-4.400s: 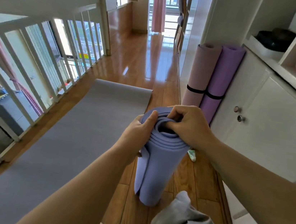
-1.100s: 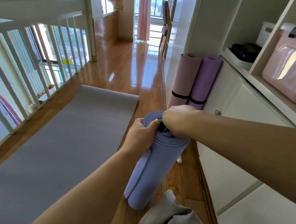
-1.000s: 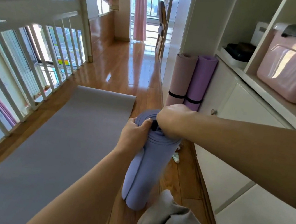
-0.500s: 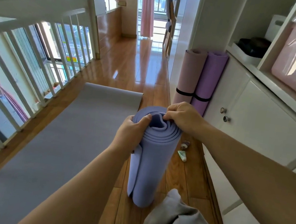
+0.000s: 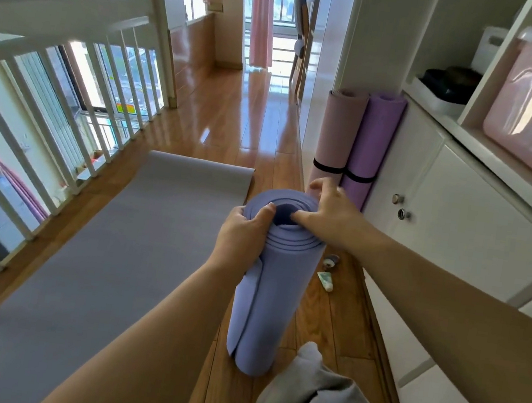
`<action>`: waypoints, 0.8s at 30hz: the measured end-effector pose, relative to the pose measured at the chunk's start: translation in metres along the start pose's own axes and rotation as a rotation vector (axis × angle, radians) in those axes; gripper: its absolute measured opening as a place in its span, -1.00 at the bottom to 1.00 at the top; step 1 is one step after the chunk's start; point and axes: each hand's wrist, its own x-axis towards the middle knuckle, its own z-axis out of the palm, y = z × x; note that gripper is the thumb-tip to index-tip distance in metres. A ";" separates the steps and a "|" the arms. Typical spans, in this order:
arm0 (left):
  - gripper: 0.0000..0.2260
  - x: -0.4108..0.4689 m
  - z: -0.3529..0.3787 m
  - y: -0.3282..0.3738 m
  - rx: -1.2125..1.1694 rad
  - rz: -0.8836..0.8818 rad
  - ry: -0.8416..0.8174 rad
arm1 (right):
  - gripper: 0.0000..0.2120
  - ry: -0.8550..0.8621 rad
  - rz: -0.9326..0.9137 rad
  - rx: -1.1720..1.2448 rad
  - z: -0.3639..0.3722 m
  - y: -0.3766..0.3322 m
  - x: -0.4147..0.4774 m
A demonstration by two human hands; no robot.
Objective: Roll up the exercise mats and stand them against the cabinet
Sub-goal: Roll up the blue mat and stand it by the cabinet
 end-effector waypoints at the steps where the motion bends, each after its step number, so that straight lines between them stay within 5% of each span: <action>1: -0.63 -0.001 0.000 0.000 0.002 0.007 -0.007 | -0.45 -0.108 0.120 0.174 0.002 0.001 0.002; 3: -0.63 -0.001 -0.001 0.000 0.002 0.014 -0.018 | -0.56 -0.205 0.229 0.435 0.006 0.001 0.005; 5: -0.67 -0.002 -0.005 0.002 -0.001 -0.007 -0.035 | -0.65 -0.108 0.205 0.541 0.014 -0.002 0.006; 12: -0.69 -0.014 -0.014 0.008 -0.036 -0.048 -0.043 | -0.60 0.004 0.130 0.555 0.029 -0.009 -0.004; 17: -0.59 -0.019 -0.012 0.009 0.019 0.199 0.054 | -0.56 0.156 -0.103 0.484 0.014 -0.010 -0.016; 24: -0.47 0.003 -0.012 -0.019 0.308 0.508 0.100 | -0.33 -0.210 0.136 0.634 0.016 0.005 -0.006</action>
